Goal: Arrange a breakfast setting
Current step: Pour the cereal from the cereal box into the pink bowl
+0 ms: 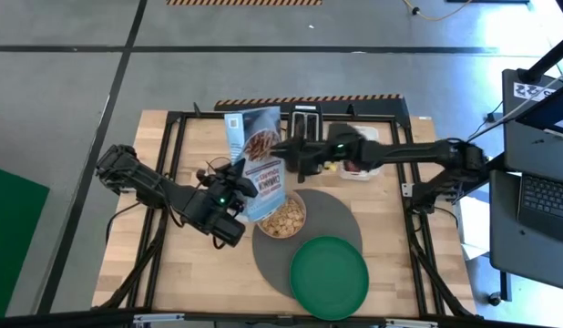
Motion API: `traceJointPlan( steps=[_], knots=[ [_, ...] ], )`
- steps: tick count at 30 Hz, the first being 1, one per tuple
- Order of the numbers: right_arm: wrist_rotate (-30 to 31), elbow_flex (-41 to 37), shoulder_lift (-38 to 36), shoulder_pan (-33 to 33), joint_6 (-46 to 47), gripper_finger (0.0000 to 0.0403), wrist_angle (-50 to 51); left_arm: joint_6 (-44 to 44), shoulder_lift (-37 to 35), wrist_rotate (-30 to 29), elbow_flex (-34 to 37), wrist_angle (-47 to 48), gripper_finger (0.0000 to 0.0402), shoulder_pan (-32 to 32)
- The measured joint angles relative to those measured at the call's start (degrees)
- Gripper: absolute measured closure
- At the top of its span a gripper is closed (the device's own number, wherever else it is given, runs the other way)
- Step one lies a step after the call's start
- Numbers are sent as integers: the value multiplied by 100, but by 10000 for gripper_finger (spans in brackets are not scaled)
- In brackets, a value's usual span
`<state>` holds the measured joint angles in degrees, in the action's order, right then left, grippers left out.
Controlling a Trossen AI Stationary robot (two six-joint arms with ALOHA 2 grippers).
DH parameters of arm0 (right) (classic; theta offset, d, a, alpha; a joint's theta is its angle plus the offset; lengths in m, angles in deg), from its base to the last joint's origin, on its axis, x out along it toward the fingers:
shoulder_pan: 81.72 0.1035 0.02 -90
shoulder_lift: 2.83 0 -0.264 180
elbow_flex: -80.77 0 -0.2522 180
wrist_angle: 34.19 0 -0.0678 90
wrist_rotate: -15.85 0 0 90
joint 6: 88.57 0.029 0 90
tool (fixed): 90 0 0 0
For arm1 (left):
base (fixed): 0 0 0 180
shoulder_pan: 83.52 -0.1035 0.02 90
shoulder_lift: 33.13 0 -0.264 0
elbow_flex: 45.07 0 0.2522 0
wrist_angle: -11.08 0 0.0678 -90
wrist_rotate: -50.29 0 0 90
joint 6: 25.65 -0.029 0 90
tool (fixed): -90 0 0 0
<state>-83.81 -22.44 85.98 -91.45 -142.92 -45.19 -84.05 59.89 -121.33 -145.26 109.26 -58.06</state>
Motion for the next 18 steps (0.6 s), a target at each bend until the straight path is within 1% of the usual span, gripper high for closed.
traceJointPlan(
  steps=[2, 5, 7, 10, 12, 13, 15, 18],
  knots=[
    [0, 24, -254, -1, 2, 340, 219, -4, -7, -50, -2, 15, 378, -23],
    [-74, -8, -573, -4, 2, 340, 1143, -98, -5, 17, -2, 3, 378, -4],
    [-114, -20, -780, -4, 45, 340, 1573, -33, -4, 37, -2, 10, 378, -16],
    [-152, -245, -1090, -4, 183, 340, 1630, -217, 47, 83, -185, 428, 378, 85],
    [-154, -453, -1200, -2, 269, 340, 1676, -149, -23, 133, -291, -100, 378, 56],
    [-152, -561, -1247, -2, 313, 340, 1689, -130, -33, 92, -308, -214, 377, 27],
    [-150, -769, -1384, -2, 336, 340, 1529, -320, 40, -5, -294, -147, 377, 29],
    [-153, -1010, -1645, -4, 349, 340, 1342, -418, 157, 372, -271, -380, 377, -137]
  ],
)
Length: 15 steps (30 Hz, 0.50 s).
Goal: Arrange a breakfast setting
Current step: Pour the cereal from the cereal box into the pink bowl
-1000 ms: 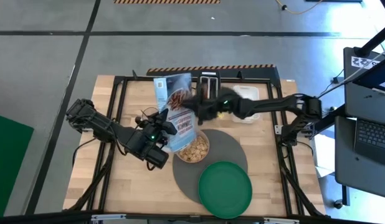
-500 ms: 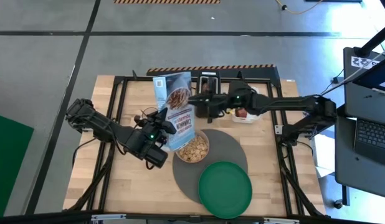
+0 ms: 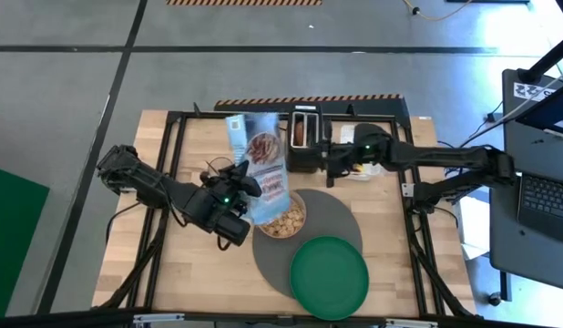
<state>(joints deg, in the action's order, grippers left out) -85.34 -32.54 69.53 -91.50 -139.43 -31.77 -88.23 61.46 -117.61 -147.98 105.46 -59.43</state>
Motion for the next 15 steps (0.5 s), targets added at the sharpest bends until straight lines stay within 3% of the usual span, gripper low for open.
traceJointPlan(
  steps=[3, 15],
  knots=[
    [-1, -181, -222, 1, 5, 340, 128, -112, 107, -175, 38, 378, 377, -35],
    [5, -1024, -1917, 4, 258, 340, 488, -49, 93, -195, 18, 282, 377, -85]
  ],
)
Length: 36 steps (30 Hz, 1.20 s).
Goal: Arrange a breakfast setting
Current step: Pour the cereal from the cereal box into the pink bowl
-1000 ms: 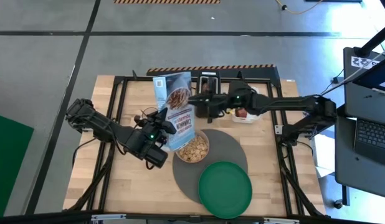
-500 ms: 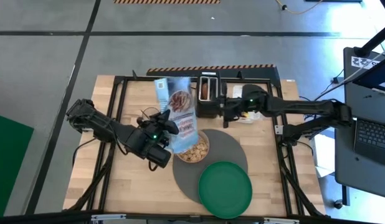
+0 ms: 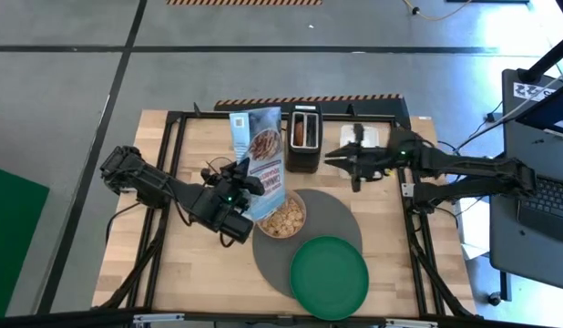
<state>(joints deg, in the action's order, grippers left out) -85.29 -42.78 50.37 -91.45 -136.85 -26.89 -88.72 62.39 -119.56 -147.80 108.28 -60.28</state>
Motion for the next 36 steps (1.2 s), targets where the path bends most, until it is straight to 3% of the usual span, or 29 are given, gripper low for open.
traceJointPlan(
  steps=[8, 12, 20, 36],
  knots=[
    [-3, -911, -1248, 0, 648, 340, -340, 378, -20, 1, 0, 44, 377, -4],
    [-3, -1382, -1534, 0, 929, 340, -493, 592, -141, -11, 0, 99, 377, -15],
    [-58, -1869, -1599, -4, 1054, 340, -1317, 809, -518, 504, 0, 146, 376, -26],
    [-201, -1883, -1638, -4, 1054, 340, -1257, 2167, -794, 1105, 9, 671, 376, -538]
  ],
)
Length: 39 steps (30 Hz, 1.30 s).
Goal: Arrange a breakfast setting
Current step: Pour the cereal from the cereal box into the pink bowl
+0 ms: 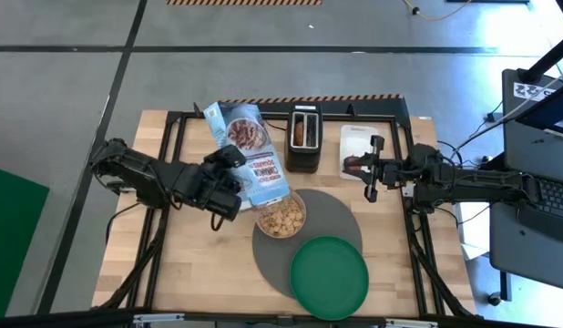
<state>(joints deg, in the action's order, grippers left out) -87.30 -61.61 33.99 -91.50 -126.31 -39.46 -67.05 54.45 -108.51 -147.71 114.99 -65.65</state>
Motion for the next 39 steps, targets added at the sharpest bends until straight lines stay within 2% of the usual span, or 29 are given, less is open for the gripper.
traceJointPlan(
  steps=[6, 8, 12, 19, 26, 31, 39],
  knots=[
    [0, 0, 0, 1, 0, 340, 86, 577, -424, 781, 0, -85, 376, -377],
    [0, 0, 0, 0, -2, 340, 93, 746, -618, 852, 0, -210, 376, -534],
    [0, 2, 0, 0, -2, 340, 77, 797, -1106, 1169, 0, -863, 376, -911],
    [9, 2, 0, 0, -4, 340, 62, 784, -1712, 3032, 0, -2049, 376, -2037],
    [4, 2, 2, 0, -4, 340, 125, 781, -1833, 4177, 48, -2432, 376, -3287],
    [-50, 4, 2, 0, -5, 340, 163, 782, -1833, 5416, 617, -3178, 376, -4279],
    [-238, 4, 2, 0, -4, 340, 265, 635, -1946, 6800, 2016, -4602, 376, -5815]
  ],
)
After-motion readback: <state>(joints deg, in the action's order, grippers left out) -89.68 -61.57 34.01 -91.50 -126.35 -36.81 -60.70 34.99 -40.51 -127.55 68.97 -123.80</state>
